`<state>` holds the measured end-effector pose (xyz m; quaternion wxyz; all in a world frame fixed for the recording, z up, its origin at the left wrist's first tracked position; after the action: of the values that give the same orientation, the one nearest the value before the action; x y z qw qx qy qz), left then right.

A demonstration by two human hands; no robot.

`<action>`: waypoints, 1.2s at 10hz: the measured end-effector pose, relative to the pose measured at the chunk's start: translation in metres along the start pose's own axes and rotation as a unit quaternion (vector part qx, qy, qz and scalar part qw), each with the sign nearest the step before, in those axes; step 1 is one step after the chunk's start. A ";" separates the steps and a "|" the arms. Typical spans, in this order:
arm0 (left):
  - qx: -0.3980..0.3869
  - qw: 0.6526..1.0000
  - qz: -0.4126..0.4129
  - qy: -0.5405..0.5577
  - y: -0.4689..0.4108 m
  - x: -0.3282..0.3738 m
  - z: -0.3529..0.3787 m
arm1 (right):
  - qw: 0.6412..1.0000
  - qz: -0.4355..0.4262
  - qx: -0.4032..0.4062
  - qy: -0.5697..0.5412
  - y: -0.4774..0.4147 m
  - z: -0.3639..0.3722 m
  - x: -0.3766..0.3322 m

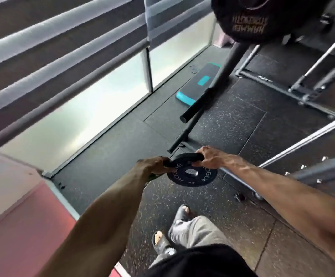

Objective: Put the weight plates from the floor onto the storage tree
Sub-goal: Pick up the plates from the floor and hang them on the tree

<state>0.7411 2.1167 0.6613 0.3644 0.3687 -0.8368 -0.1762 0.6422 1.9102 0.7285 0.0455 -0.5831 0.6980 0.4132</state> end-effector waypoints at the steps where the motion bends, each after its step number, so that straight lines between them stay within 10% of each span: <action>1: -0.008 0.996 0.058 -0.061 -0.045 -0.017 -0.052 | 0.996 0.016 0.085 -0.022 -0.029 -0.016 -0.005; 12: -0.029 0.965 0.218 -0.145 -0.255 -0.024 -0.227 | 0.910 0.255 0.299 -0.136 -0.174 -0.094 -0.007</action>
<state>1.0452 1.9590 0.6588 0.2792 0.1375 -0.9354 -0.1682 0.8323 1.8604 0.7026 0.2054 -0.2829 0.9005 0.2585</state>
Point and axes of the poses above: each hand's wrist, its own y-axis away from the middle knuckle, its own z-axis out of the palm, x = y × z, the point moved 3 cm from there along -y, towards the middle knuckle, and after that the axes turned 4 degrees about x, right-handed, at the moved point
